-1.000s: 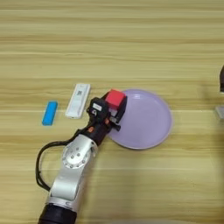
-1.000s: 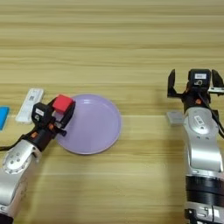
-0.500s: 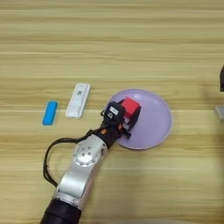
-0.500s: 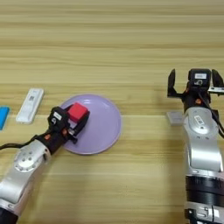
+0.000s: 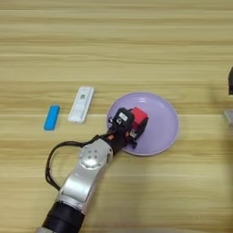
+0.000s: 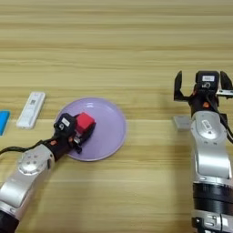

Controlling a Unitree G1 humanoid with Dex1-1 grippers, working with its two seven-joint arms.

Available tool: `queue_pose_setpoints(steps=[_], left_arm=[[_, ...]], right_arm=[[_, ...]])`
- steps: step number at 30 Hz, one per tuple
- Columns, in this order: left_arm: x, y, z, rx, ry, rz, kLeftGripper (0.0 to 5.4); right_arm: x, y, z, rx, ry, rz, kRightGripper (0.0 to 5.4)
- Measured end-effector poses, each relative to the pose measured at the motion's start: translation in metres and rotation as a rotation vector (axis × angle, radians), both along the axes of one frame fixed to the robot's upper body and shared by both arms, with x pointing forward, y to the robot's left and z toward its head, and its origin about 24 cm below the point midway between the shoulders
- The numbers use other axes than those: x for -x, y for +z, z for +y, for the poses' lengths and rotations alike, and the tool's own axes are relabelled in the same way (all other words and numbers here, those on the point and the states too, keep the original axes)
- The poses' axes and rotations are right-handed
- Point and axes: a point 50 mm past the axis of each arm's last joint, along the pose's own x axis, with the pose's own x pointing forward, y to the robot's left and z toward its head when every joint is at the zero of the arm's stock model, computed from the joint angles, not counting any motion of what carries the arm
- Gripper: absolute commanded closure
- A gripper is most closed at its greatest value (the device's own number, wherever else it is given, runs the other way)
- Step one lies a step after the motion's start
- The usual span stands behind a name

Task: Move the objects on the table

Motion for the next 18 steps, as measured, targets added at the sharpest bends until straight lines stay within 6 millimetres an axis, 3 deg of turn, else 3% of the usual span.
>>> queue_pose_setpoints(steps=[18], left_arm=[[-0.0019, 0.0009, 0.0006, -0.017, 0.007, -0.011, 3.13]], right_arm=[[-0.0001, 0.0010, 0.0016, 0.002, 0.005, -0.004, 0.00]])
